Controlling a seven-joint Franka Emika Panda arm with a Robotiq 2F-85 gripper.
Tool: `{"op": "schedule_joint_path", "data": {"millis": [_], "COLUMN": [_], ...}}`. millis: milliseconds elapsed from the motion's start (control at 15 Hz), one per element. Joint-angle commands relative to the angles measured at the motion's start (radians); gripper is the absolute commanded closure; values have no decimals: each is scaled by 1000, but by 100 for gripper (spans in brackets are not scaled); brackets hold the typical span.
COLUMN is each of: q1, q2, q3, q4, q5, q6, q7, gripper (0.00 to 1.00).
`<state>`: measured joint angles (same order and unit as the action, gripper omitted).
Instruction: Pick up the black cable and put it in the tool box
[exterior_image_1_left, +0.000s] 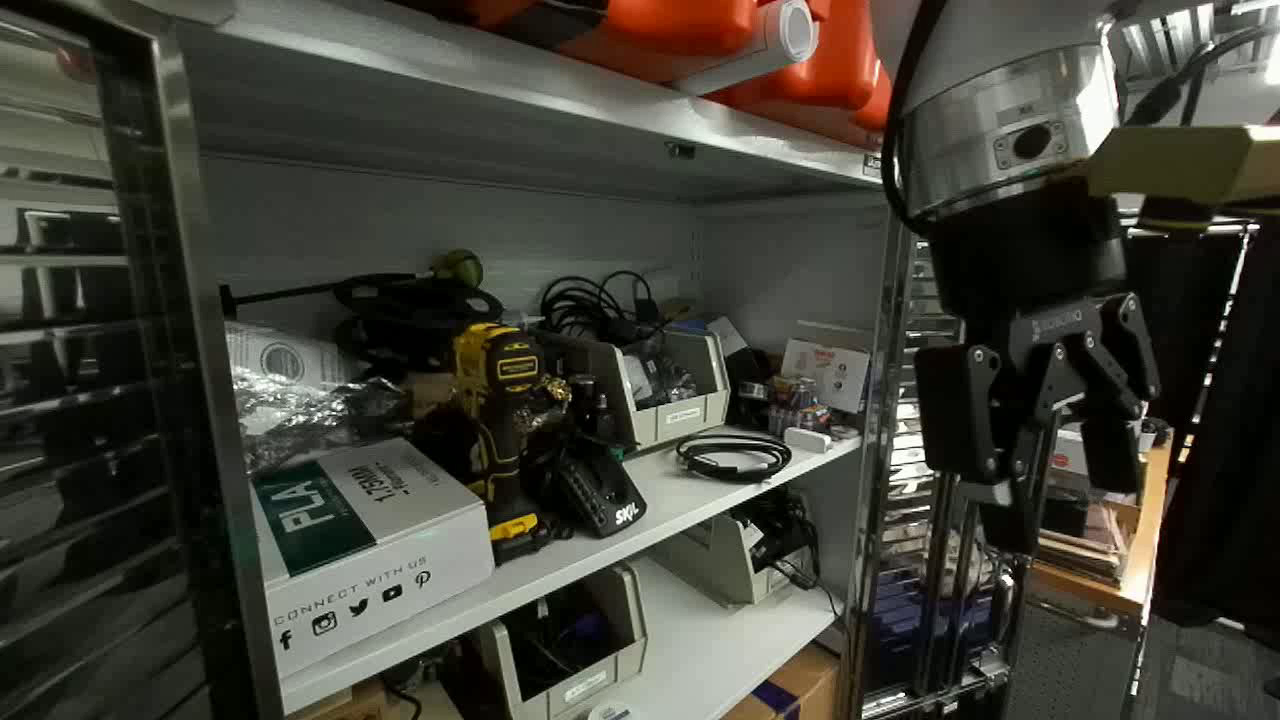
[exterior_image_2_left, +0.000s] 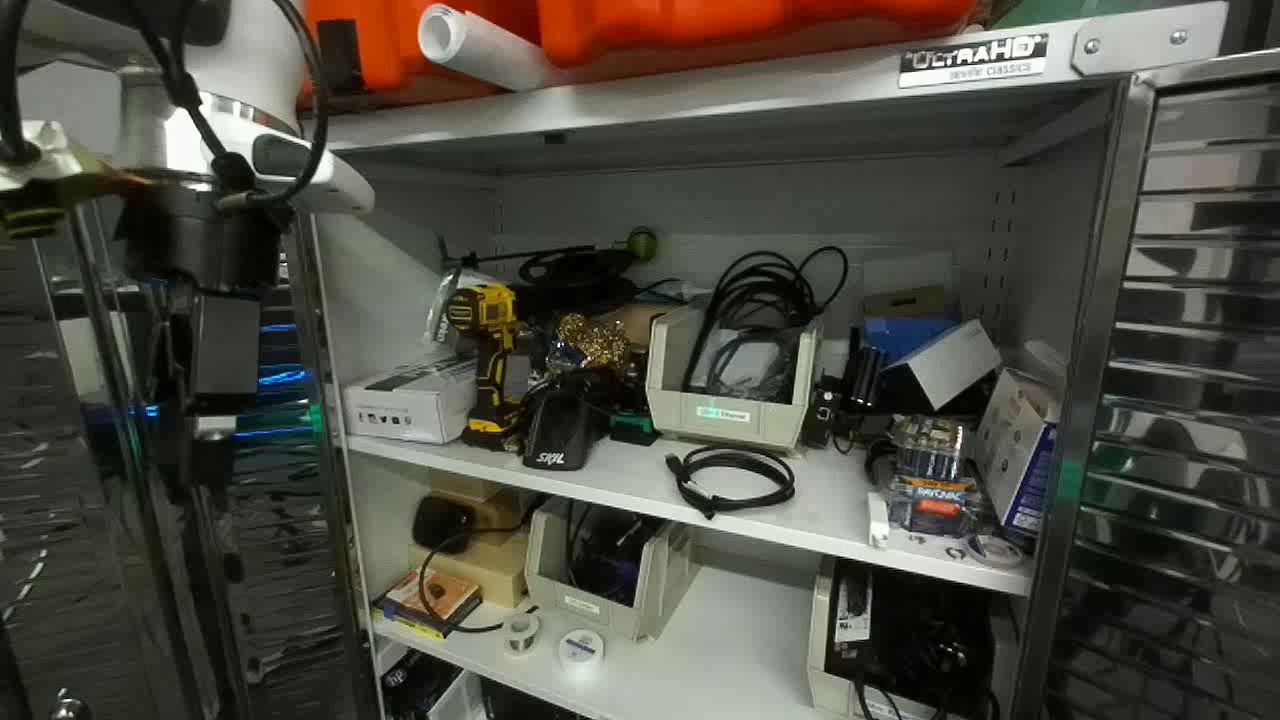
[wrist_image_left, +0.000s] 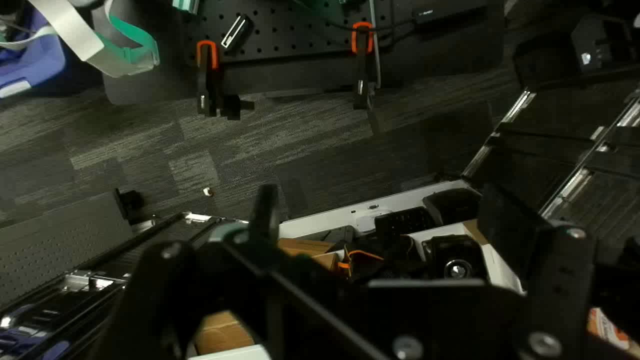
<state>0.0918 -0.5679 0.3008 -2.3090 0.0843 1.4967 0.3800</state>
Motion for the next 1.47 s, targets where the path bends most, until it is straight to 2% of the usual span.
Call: {"op": "schedule_joint_path", "data": {"millis": [0, 400, 667, 1067, 1400], "q1": [13, 12, -17, -72, -104], "q2": [2, -3, 76, 273, 414], "q3": [-10, -10, -29, -116, -188], "q4": [5, 12, 28, 37, 56], "q5": [-5, -5, -36, -57, -76], "q6": [-1, -1, 60, 309, 647], "q7": [5, 5, 4, 12, 24], "gripper": [0, 0, 0, 0, 0]}}
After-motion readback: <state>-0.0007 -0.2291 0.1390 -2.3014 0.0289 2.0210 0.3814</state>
